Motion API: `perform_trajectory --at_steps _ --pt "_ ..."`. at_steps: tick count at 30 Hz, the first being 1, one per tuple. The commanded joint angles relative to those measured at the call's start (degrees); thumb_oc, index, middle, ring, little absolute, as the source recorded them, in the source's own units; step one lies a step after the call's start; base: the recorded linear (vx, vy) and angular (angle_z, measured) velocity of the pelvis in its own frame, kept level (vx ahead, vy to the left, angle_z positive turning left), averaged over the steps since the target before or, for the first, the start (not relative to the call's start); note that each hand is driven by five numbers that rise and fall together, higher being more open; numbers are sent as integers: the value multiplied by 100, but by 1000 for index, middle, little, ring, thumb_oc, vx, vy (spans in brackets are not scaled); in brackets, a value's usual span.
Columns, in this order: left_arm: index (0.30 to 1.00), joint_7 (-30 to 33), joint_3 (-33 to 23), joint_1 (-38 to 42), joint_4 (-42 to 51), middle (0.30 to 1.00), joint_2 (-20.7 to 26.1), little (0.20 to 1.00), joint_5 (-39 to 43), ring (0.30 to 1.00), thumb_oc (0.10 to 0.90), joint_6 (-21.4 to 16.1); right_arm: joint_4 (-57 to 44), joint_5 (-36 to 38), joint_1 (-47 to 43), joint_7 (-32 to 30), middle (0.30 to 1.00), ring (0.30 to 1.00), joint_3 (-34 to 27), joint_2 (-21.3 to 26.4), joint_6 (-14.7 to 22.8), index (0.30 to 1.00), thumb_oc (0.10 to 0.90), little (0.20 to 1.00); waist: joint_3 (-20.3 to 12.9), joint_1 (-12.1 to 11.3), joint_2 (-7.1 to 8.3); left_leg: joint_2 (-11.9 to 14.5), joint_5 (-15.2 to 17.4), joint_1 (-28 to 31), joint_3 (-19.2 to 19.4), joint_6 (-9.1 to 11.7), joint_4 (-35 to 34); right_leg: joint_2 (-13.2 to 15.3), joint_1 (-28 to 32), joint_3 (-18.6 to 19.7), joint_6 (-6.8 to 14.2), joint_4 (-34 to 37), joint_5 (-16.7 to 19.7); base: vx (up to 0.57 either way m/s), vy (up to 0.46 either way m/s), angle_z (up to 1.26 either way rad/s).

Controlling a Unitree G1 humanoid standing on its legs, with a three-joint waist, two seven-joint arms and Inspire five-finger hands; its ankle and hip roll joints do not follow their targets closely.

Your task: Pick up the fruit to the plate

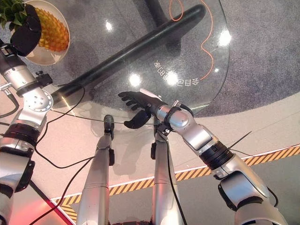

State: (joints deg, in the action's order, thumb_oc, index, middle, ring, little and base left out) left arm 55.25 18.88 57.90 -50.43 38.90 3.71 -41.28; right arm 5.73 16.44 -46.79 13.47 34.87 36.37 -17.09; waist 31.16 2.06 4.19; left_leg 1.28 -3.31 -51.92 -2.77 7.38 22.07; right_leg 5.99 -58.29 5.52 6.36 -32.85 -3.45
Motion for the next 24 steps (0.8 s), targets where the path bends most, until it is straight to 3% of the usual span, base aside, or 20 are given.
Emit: perform_trajectory --at_steps 1,4,7,24 --pt "900 -122 -493 8 522 900 150 900 33 900 800 -167 -480 88 470 142 900 900 19 246 -39 900 800 900 -137 85 -449 -711 620 124 436 -589 473 -436 344 -575 -200 830 537 0 0 0" --pt "900 -275 -616 -153 611 900 92 900 484 900 800 -424 -517 65 537 175 900 900 -20 264 -9 900 800 900 -137 86 -443 -702 621 171 436 -592 453 -450 384 -566 -197 826 520 0 0 0" --pt "900 -329 -715 -330 696 900 44 900 385 900 800 -564 -516 2 641 173 900 900 -67 235 60 900 800 900 -137 79 -439 -708 617 258 424 -594 413 -464 474 -562 -202 855 511 -3 -11 0" --pt "900 -827 -854 -727 997 900 231 900 471 900 800 -274 -875 8 899 179 900 900 -233 301 -10 900 800 900 -137 54 -475 -698 590 504 374 -593 296 -467 748 -591 -203 904 447 -6 -17 0"
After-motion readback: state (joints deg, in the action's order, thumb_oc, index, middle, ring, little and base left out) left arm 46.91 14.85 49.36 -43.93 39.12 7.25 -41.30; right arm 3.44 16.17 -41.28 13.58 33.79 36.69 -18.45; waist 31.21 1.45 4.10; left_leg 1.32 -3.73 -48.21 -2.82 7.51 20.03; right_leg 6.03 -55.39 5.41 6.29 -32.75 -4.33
